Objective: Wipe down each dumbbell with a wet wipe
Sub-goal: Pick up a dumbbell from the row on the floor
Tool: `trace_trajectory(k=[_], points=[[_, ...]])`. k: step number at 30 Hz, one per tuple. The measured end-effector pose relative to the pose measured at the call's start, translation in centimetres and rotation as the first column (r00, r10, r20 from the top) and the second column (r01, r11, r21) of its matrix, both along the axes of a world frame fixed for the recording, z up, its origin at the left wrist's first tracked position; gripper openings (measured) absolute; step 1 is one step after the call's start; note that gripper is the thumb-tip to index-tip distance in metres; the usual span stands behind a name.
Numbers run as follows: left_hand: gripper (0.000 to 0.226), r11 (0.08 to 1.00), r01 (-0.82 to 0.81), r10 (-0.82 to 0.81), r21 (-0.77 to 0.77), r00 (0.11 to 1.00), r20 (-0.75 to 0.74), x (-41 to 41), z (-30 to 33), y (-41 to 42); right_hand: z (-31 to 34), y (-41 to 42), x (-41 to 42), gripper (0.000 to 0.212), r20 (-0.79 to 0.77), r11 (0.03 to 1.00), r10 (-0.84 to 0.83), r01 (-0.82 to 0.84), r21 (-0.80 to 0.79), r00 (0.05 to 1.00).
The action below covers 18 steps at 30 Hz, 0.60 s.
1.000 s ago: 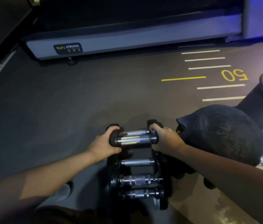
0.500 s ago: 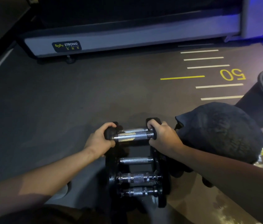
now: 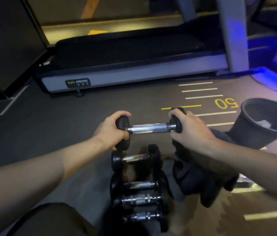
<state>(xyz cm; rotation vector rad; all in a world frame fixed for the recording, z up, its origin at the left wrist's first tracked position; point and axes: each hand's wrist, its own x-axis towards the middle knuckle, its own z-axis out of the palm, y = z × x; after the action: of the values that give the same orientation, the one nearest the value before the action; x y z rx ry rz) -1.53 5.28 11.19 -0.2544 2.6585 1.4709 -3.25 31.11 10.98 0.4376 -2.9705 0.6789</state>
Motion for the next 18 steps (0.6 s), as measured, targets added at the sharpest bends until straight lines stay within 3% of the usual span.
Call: trace_trajectory(k=[5, 10, 18], points=[[0.06, 0.991, 0.124, -0.126, -0.041, 0.99, -0.068, -0.4, 3.2, 7.3, 2.0, 7.8, 2.2, 0.041, -0.072, 0.995, -0.096, 0.096, 0.005, 0.993], [0.051, 0.96, 0.205, -0.233, -0.193, 0.963, -0.136, -0.7, 3.8, 13.7, 1.5, 13.9, 4.1, 0.038, -0.11, 0.982, -0.19, 0.189, -0.022, 0.976], [0.052, 0.954, 0.256, -0.275, -0.157, 0.954, -0.117, -1.3, 2.6, 18.0, 0.6, 18.3, 4.8, 0.037, -0.138, 0.975, -0.22, 0.22, -0.016, 0.966]])
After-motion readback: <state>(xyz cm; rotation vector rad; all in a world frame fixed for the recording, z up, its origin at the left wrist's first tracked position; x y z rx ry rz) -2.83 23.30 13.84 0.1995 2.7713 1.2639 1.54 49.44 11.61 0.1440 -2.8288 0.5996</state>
